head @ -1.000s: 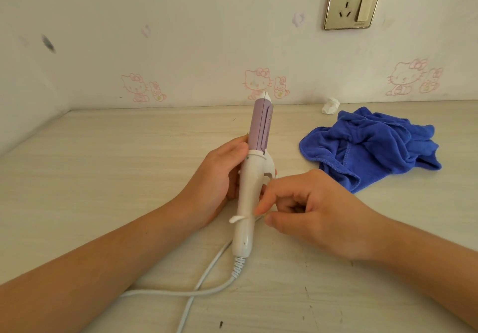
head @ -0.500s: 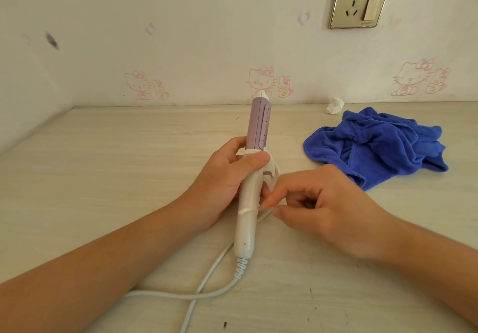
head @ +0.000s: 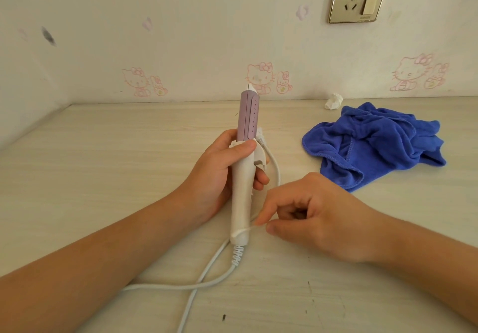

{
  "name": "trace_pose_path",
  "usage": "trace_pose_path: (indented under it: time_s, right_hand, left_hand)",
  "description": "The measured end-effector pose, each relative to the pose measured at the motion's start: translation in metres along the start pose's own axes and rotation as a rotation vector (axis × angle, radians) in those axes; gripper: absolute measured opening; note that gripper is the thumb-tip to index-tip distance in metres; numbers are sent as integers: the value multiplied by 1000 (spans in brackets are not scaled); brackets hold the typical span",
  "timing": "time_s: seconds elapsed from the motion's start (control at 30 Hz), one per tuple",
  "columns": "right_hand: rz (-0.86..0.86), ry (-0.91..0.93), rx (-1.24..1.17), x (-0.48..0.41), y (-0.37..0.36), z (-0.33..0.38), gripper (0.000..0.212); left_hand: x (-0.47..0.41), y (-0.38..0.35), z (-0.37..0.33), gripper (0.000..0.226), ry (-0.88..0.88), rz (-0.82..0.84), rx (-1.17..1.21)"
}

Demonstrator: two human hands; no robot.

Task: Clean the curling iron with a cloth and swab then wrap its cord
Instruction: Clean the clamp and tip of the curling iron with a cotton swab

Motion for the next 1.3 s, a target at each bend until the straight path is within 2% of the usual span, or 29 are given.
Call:
trace_pose_path:
  time_s: [0.1,0.23,0.37,0.47,0.6,0.73,0.87,1.0,1.1,1.23,1.3]
  right_hand:
    - [-56,6,50,0,3,-1,22]
    - [8,8,48,1,-5,2,19]
    - [-113,-11,59,-1,5,-2,19]
    - [-70,2,61,-2,1,1,20]
    - [-249,-37,76,-6,14,-4,19]
    - [-229,7,152,-3,6,4,17]
    - [-375,-8,179,-10,19,0,12]
    - [-347,31,172,-9,16,5,13]
    - [-459,12,186,-11,27,1,12]
    - [-357,43,215,-7,15,6,16]
    - [-391,36,215,-7,17,5,14]
  left_hand:
    - [0,-1,0,27,4,-2,3]
    - [0,-2,-1,27,-1,-12,0]
    - [1,-3,-2,27,3,6,1]
    - [2,-4,-2,23,-1,10,28]
    - [3,-5,-2,21,22,14,69]
    - [4,-8,-4,23,18,19,67]
    - [3,-8,-2,27,31,2,59]
    - [3,-7,-1,32,23,11,22]
    - [4,-10,-1,40,22,64,-17]
    - [4,-9,-1,37,8,46,5]
    - [4,-8,-1,38,15,56,12]
Point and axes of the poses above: each hand's wrist, its own x-axis away from the middle knuckle, its own y-axis out of the back of the hand, z = x × y, the point moved 5 cm from there along -x, towards the middle knuckle, and after that the axes turned 1 degree about y, right-handed, at the moved point
